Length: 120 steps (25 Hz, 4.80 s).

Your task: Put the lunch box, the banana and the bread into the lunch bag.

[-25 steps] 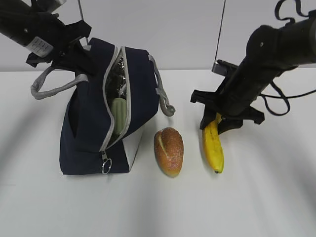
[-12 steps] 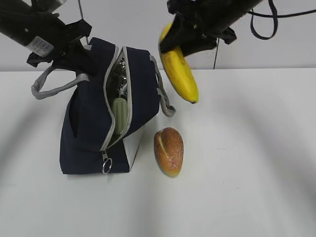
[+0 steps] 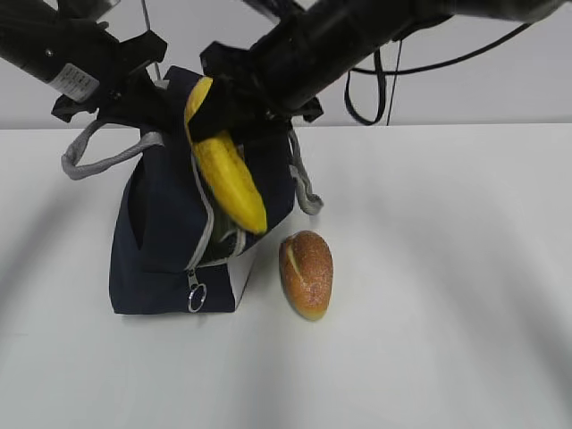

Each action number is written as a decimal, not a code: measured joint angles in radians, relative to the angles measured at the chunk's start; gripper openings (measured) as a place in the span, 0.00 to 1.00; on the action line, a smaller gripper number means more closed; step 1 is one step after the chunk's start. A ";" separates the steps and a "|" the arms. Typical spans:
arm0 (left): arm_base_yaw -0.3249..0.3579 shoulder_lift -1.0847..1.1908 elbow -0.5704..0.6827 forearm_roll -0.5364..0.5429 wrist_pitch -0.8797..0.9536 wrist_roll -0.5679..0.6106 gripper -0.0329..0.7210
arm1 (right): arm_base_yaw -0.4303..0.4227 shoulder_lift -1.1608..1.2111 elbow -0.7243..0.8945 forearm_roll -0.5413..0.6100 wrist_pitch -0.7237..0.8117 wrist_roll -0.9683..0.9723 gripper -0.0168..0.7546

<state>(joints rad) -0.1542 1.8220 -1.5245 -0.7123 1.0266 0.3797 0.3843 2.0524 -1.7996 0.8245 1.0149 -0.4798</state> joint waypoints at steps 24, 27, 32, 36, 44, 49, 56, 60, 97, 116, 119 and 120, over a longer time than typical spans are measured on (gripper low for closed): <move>0.000 0.000 0.000 -0.004 0.006 0.000 0.04 | 0.000 0.133 -0.327 -0.207 0.199 0.107 0.77; 0.000 0.000 0.000 -0.004 0.005 0.000 0.04 | -0.002 0.112 -0.335 -0.297 0.212 0.174 0.77; 0.000 0.000 0.000 -0.004 0.005 0.000 0.04 | -0.002 0.035 -0.275 -0.466 0.215 0.274 0.77; 0.000 0.000 0.000 -0.004 0.005 0.000 0.04 | -0.002 -0.066 -0.135 -0.563 0.218 0.296 0.77; 0.000 0.000 0.000 -0.004 0.005 0.000 0.04 | -0.002 -0.223 0.225 -0.591 0.161 0.306 0.77; 0.000 0.000 0.000 -0.004 0.005 0.001 0.04 | -0.002 -0.237 0.422 -0.523 -0.036 0.311 0.77; 0.000 0.000 0.000 -0.004 0.005 0.001 0.04 | -0.002 -0.200 0.514 -0.426 -0.226 0.308 0.77; 0.000 0.000 0.000 -0.004 0.005 0.001 0.04 | -0.002 -0.145 0.514 -0.359 -0.271 0.269 0.77; 0.000 0.000 0.000 -0.009 0.008 0.001 0.04 | -0.134 -0.376 0.379 -0.444 -0.020 0.250 0.42; 0.000 0.000 0.000 -0.046 0.020 0.001 0.04 | 0.002 -0.091 0.126 -0.126 -0.079 0.139 0.42; 0.000 0.000 0.000 -0.048 0.025 0.001 0.04 | 0.002 -0.043 0.108 -0.131 -0.118 0.139 0.42; 0.000 0.000 0.000 -0.048 0.027 0.001 0.04 | 0.002 -0.027 0.101 -0.133 -0.124 0.139 0.43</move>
<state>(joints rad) -0.1542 1.8220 -1.5245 -0.7600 1.0540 0.3806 0.3863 2.0249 -1.6984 0.6919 0.8905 -0.3407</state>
